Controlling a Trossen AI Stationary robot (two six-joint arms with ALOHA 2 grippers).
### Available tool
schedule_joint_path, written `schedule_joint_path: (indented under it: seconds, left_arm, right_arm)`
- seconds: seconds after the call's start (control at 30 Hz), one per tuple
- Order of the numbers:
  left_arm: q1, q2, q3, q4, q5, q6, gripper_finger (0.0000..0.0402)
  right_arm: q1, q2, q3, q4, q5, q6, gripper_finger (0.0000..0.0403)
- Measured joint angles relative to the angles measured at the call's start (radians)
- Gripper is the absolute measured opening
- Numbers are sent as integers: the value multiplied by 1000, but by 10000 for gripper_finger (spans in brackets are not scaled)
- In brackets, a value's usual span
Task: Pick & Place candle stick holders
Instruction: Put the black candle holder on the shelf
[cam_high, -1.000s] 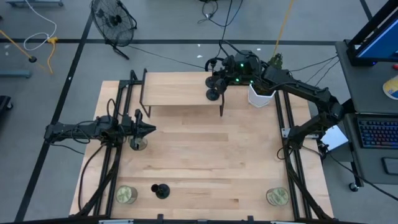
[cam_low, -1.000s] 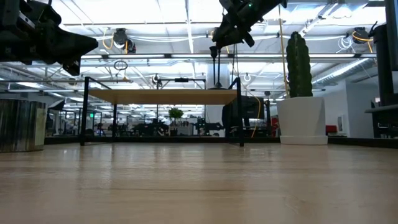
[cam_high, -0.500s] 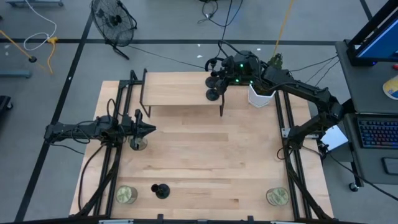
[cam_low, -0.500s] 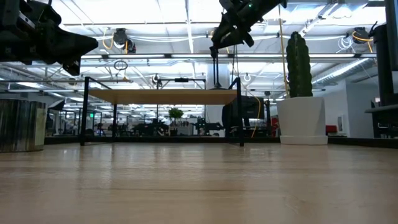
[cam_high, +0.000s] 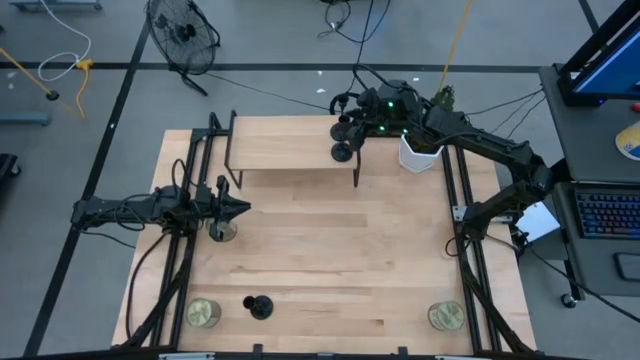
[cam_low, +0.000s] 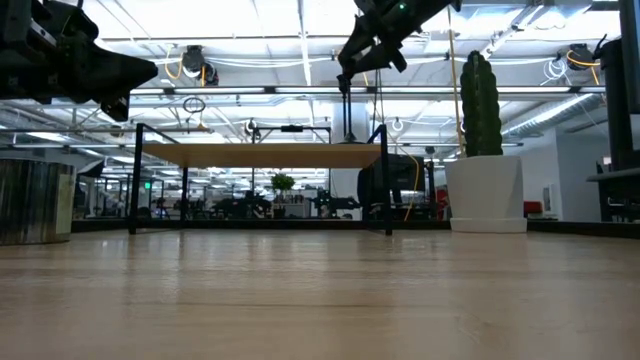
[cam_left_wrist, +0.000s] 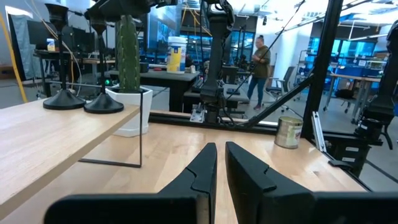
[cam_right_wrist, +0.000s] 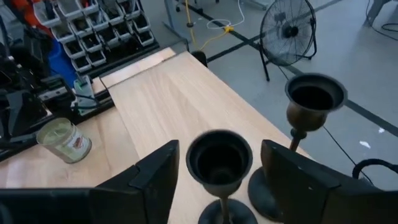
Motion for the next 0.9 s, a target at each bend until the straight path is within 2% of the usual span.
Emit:
schedule_joint_path:
  seconds: [0.43, 0.6, 0.77, 0.9]
  left_arm:
    - [0, 0, 0, 0, 0, 0, 37]
    - [0, 0, 0, 0, 0, 0, 37]
    - [0, 0, 0, 1, 0, -4, 37]
    - [0, 0, 0, 2, 0, -9, 37]
  right_arm:
    - [2, -25, 0, 79, 0, -15, 222]
    - [16, -79, 0, 92, -1, -17, 221]
    - [80, -150, 0, 65, -2, -58, 209]
    - [167, -201, 0, -34, -1, -104, 184]
